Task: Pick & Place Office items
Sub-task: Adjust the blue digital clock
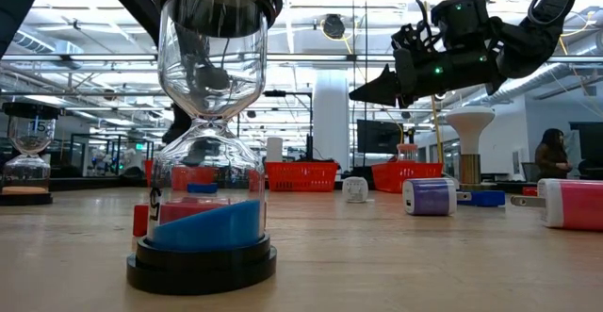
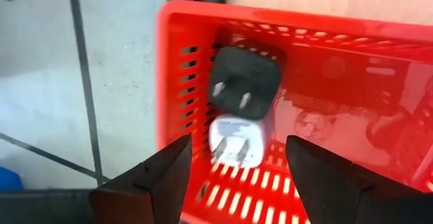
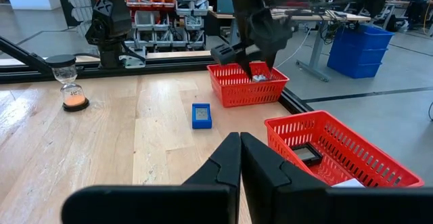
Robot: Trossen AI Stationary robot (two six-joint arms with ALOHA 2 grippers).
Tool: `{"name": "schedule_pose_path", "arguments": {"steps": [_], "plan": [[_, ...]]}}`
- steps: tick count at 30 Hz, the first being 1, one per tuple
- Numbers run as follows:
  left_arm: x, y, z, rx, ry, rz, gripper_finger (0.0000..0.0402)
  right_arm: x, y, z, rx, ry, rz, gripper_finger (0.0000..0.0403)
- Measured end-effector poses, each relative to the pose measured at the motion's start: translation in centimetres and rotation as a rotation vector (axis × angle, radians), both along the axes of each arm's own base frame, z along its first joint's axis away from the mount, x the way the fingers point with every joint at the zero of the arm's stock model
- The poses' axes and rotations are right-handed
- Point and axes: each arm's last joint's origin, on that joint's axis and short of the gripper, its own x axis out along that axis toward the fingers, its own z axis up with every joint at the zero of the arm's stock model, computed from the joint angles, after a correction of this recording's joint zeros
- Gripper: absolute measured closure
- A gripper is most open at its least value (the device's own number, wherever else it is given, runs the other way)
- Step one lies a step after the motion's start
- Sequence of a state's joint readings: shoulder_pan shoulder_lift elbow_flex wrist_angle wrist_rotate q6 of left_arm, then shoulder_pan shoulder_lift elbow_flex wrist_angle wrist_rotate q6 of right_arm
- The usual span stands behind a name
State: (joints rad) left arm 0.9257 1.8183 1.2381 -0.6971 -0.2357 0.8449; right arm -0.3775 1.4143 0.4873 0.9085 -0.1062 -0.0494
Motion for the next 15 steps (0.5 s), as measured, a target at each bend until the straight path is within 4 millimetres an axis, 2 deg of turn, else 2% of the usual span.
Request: {"name": "schedule_pose_path", "arguments": {"steps": [5,10,15], "plan": [[-0.8,-0.2,2.2,0.044,-0.059,0.055,0.0158,0.0,0.0,0.0,0.0,0.0,0.0,0.0402],[-1.7,-1.3,5.1,0.041,-0.228,0.178,0.016,0.0,0.0,0.0,0.0,0.0,0.0,0.0402],[-1.9,-3.6,7.0,-0.067,-0.481,0.18,0.0202,0.0,0.0,0.0,0.0,0.0,0.0,0.0402]]}}
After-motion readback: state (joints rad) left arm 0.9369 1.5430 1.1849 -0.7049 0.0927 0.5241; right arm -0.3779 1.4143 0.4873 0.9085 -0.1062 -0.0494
